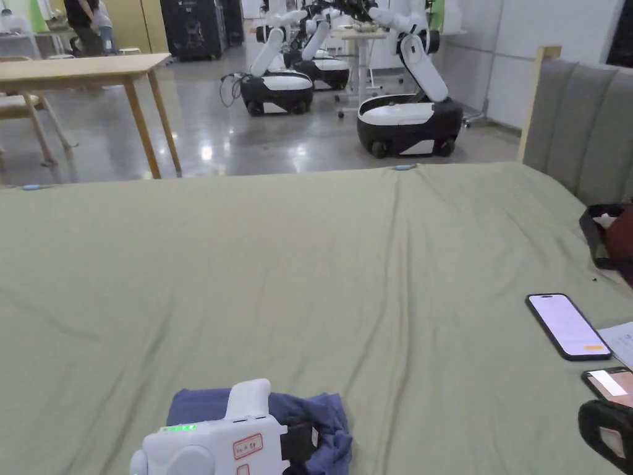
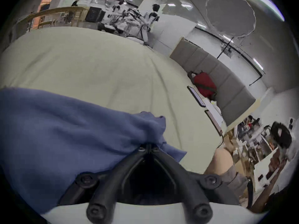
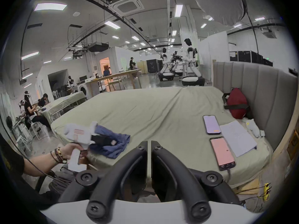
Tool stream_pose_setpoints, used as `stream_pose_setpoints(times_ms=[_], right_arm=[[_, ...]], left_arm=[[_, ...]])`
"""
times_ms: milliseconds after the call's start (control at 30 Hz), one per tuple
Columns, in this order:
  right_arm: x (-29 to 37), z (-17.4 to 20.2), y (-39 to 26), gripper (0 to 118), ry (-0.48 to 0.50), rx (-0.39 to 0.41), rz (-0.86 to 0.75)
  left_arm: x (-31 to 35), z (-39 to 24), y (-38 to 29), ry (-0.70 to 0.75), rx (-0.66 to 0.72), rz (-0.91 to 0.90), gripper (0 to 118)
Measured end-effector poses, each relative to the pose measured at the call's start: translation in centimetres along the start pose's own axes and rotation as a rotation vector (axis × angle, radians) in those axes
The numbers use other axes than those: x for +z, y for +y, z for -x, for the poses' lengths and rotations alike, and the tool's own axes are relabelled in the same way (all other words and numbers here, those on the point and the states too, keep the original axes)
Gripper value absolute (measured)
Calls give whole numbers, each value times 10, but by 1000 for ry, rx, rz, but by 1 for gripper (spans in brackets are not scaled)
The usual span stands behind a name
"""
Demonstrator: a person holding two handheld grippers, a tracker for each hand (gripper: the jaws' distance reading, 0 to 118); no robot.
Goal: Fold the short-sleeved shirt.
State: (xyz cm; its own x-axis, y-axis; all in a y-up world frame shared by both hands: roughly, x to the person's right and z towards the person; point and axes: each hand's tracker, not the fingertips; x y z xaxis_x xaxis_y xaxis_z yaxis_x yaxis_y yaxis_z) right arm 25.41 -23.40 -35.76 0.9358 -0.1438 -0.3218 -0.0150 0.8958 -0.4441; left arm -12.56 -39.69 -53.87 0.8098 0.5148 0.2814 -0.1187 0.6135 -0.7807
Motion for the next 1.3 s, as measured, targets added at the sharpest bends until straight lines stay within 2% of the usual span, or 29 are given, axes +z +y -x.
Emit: stream_pose_setpoints(times_ms=[200, 300, 400, 467, 533, 600, 633, 667, 700, 733, 767, 800, 833, 867, 1200, 1300], right_arm=[[-85, 49, 2, 5, 239, -13, 52], [-146, 76, 1, 5, 370, -70, 96], [-212, 103, -7, 5, 470, -140, 191], [-253, 112, -20, 5, 487, -183, 280], [-285, 113, -37, 5, 409, -199, 396], [-302, 103, -59, 5, 309, -157, 472], [-303, 96, -68, 5, 339, -162, 429], [-300, 84, -71, 5, 416, -228, 368], [-300, 76, -72, 5, 434, -303, 378], [-298, 73, -72, 5, 426, -329, 388], [-293, 71, -71, 5, 415, -311, 387], [-292, 71, -71, 5, 408, -293, 383], [-291, 72, -71, 5, 405, -270, 379], [-292, 72, -71, 5, 404, -262, 377], [-293, 69, -76, 5, 426, -343, 365], [-293, 69, -76, 5, 424, -342, 365]], left_arm=[[61, 2, -2, -71, 69, -103, 0], [111, 14, -8, -55, 106, -208, 0], [151, 38, -14, 11, 151, -235, 0], [165, 55, -17, 53, 142, -225, 0], [170, 71, -20, 111, 160, -197, 0], [168, 90, -22, 99, 222, -163, 0], [166, 98, -24, 69, 241, -158, 0], [163, 105, -25, 46, 269, -148, 0], [158, 113, -24, 31, 298, -122, 1], [154, 118, -24, 16, 320, -111, 9], [149, 123, -24, -11, 339, -105, 22], [143, 128, -24, -40, 351, -103, 45], [136, 131, -23, -63, 356, -86, 79], [129, 134, -21, -81, 374, -68, 88], [76, 143, -8, -347, 512, -87, 86], [87, 149, -15, -341, 504, -94, 85]])
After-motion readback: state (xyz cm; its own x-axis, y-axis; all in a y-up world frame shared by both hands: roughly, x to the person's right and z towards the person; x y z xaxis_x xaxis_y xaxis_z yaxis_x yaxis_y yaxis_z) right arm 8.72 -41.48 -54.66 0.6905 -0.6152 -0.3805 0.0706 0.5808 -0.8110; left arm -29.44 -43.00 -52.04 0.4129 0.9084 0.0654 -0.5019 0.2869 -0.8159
